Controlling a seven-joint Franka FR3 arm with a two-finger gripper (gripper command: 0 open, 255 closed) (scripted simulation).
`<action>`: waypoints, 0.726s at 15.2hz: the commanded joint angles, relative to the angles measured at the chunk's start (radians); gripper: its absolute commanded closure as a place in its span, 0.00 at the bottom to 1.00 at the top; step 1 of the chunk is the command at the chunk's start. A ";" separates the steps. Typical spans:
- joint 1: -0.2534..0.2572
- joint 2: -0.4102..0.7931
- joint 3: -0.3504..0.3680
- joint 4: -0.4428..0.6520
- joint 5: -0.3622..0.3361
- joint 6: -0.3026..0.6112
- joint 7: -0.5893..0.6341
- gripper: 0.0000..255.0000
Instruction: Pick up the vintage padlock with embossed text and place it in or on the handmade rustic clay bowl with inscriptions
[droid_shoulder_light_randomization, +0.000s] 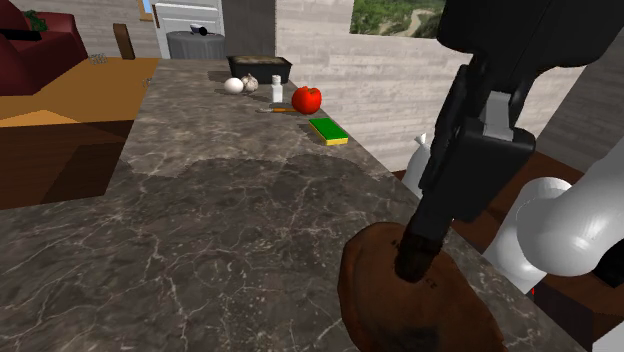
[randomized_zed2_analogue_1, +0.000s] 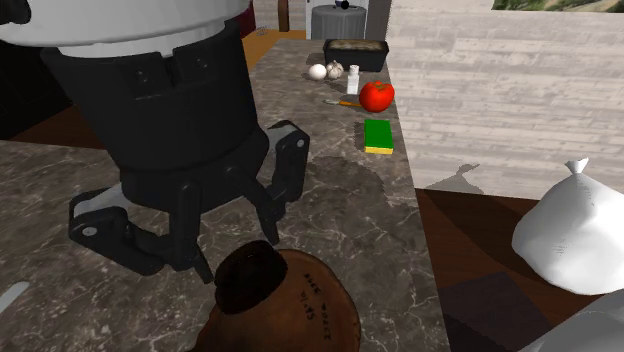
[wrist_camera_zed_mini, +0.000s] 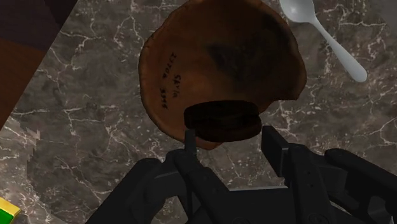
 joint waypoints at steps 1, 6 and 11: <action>0.005 -0.013 -0.003 -0.034 0.008 0.024 -0.005 1.00; 0.018 -0.047 -0.011 -0.128 0.026 0.088 -0.022 1.00; 0.030 -0.073 -0.011 -0.214 0.043 0.151 -0.035 1.00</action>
